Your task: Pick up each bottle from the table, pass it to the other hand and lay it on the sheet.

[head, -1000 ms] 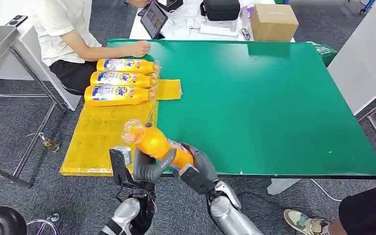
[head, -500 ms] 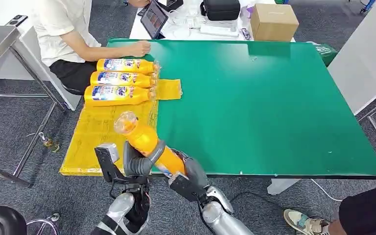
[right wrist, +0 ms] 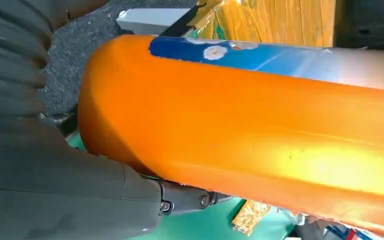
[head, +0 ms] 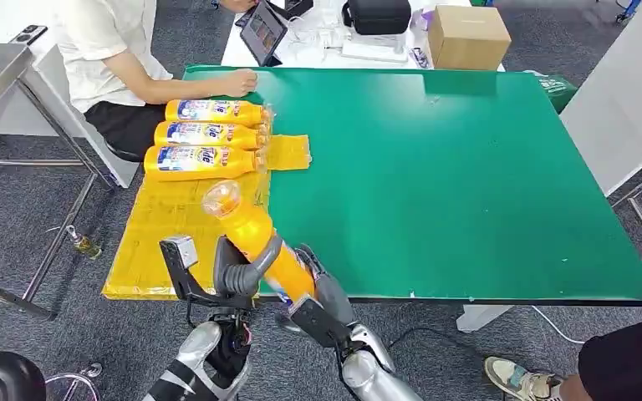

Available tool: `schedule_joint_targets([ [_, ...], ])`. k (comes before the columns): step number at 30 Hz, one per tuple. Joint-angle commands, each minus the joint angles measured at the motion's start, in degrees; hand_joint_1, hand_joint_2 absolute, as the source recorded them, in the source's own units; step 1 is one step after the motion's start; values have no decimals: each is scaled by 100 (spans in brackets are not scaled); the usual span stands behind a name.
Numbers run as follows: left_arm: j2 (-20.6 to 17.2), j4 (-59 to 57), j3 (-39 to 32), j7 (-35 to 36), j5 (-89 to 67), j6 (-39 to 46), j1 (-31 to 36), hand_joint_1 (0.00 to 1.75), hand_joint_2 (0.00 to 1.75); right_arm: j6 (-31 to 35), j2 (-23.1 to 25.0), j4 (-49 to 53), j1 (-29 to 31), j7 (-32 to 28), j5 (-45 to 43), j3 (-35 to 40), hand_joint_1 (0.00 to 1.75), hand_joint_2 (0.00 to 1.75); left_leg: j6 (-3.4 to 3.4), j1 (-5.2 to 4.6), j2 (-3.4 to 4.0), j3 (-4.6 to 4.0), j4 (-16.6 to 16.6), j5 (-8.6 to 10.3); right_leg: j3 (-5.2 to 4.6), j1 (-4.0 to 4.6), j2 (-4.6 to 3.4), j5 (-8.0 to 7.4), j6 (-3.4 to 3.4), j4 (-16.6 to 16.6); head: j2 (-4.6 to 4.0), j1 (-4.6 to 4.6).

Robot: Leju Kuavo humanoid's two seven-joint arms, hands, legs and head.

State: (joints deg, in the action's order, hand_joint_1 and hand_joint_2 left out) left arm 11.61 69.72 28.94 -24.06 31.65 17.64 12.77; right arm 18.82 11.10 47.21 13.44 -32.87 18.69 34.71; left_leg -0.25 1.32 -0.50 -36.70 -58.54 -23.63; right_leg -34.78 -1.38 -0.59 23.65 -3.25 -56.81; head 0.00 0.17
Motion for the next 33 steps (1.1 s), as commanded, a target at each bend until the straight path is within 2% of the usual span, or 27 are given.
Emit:
schedule_joint_targets([
  [1, -197, -306, -99, 31, 115, -178, 140, 175, 175, 69, -88, 499, -35, -23, 12, 422, 0, 0, 9, 2, 13, 30, 3, -12, 28, 7, -4, 8, 17, 4, 0, -2],
  [2, -319, -267, -165, 180, 219, -410, 128, 175, 175, 43, -169, 779, -149, -37, 14, 475, 0, 0, 6, 0, 10, 14, 2, -6, 13, 3, -3, 3, 11, 3, 0, -2],
  [3, -346, -281, -446, 279, 448, -551, 53, 175, 175, 29, -269, 1119, -281, -51, -44, 479, 0, 0, 13, 4, 18, 49, 4, -20, 48, 11, -3, 14, 26, 8, 0, 0],
  [5, -410, -354, -840, 279, 546, -603, -13, 175, 175, 175, -331, 1583, -521, -11, -145, 337, 0, 0, 5, -1, 15, 17, 5, -7, 14, 3, -8, 3, 12, 5, 0, -2],
  [7, -484, -298, -1212, 36, 236, -329, -91, 175, 175, 1350, -278, 1852, -764, -6, 301, -7, 0, 0, 7, -1, 20, 28, 8, -11, 24, 3, -10, 6, 16, 6, 0, -2],
  [8, -571, -324, -1245, -262, -739, 433, -29, 175, 175, 2118, -173, 1956, -935, 20, 1276, -551, 0, 175, 8, 0, 27, 41, 10, -17, 36, 6, -15, 11, 22, 8, 0, 0],
  [9, -640, -498, -1199, -540, -1953, 1400, 105, 175, 175, 2118, 248, 2121, -1230, -357, 1992, -1558, 0, 175, 6, 1, 23, 28, 8, -13, 24, 5, -14, 6, 16, 6, 0, 0],
  [10, -510, -837, -1656, -564, -3585, 2236, 237, 175, 175, 2118, 615, 2248, -1351, -713, 2434, -2373, 0, 175, 8, 2, 27, 43, 10, -18, 36, 7, -16, 10, 22, 9, 0, -4],
  [11, -30, -921, -2762, -514, -5912, 2236, 274, 175, 175, 2118, 710, 2388, -1344, -713, 2631, -2723, 0, 175, 4, 0, -4, 14, 7, -5, 14, 4, 11, 9, 16, 0, 0, 4],
  [12, -30, -1064, -2850, -278, -5961, 2050, 368, 175, 175, 2118, 890, 2883, -1399, -713, 2971, -3351, 0, 175, 5, 2, 1, 22, 3, -9, 20, 7, 10, 13, 22, -4, 0, -7],
  [14, -40, -1065, -2860, -233, -5726, 1880, 391, 175, 175, 2118, 890, 2914, -1382, -713, 3025, -3446, 0, 175, 4, 7, 7, 5, -2, -4, -5, 9, 4, 5, 15, -6, 0, -2],
  [15, -40, -1065, -2860, -233, -5726, 1880, 391, 175, 175, 2118, 890, 2914, -1382, -713, 3025, -3446, 0, 175, 8, 6, -8, 26, 4, -4, 24, 10, 21, 13, 21, -1, 0, -2],
  [16, 25, -1023, -2842, -149, -5347, 1592, 378, 175, 175, 2118, 890, 3009, -1375, -713, 2987, -3612, 0, 175, 6, 2, -5, 12, 4, 1, 8, 3, 15, 6, 13, 0, -2, -4],
  [17, -100, -1019, -2636, -36, -4846, 1299, 362, 175, 175, 2118, 890, 3089, -1390, -713, 2639, -3758, 0, 175, 8, 4, -10, 18, 5, 0, 21, 6, 23, 9, 17, 4, 0, 0],
  [18, -150, -1057, -2554, -17, -4691, 1311, 378, 175, 175, 2118, 890, 3179, -1390, -713, 2774, -3836, 0, 175, 13, 9, -19, 26, 1, -5, 38, 12, 34, 13, 19, 7, 0, 0],
  [19, -213, -1152, -2446, -5, -4678, 1364, 427, 175, 175, 2118, 890, 3344, -1388, -713, 2865, -3918, 0, 175, 10, 2, -19, 4, -1, 2, 13, 3, 31, 10, 11, 0, 0, 4],
  [24, -513, -1847, -2046, 306, -5353, 1580, 906, 175, 175, 2118, 890, 3404, -1233, -713, 2801, -3877, 0, 175, 6, -5, -17, 27, 8, 0, 30, -1, 33, 9, 23, 3, 0, -2],
  [26, -764, -2511, -1616, 1015, -7080, 2098, 1366, 175, 175, 2118, 889, 3117, -1163, -713, 2563, -3539, 0, 175, 4, -6, -16, 41, 16, 4, 43, -2, 30, 6, 23, 8, 0, -4],
  [29, -841, -2691, -1448, 1358, -7570, 2117, 1549, 175, 175, 2118, 886, 2982, -1152, -713, 2492, -3411, 0, 175, 3, 1, -27, 39, 10, 13, 48, 4, 30, 3, 15, 7, 0, 0],
  [31, -888, -2857, -1333, 1786, -8177, 1767, 1713, 175, 175, 2118, 823, 2773, -1095, -713, 2260, -3263, 0, 175, 0, 4, -19, 39, 10, 15, 48, 6, 21, -1, 15, 7, 0, 0],
  [33, -878, -2914, -1310, 1889, -8281, 1707, 1763, 175, 175, 2118, 831, 2775, -1098, -713, 2273, -3262, 0, 175, 2, 7, 1, 48, 11, 11, 51, 11, 7, -7, 25, 11, 0, 0],
])
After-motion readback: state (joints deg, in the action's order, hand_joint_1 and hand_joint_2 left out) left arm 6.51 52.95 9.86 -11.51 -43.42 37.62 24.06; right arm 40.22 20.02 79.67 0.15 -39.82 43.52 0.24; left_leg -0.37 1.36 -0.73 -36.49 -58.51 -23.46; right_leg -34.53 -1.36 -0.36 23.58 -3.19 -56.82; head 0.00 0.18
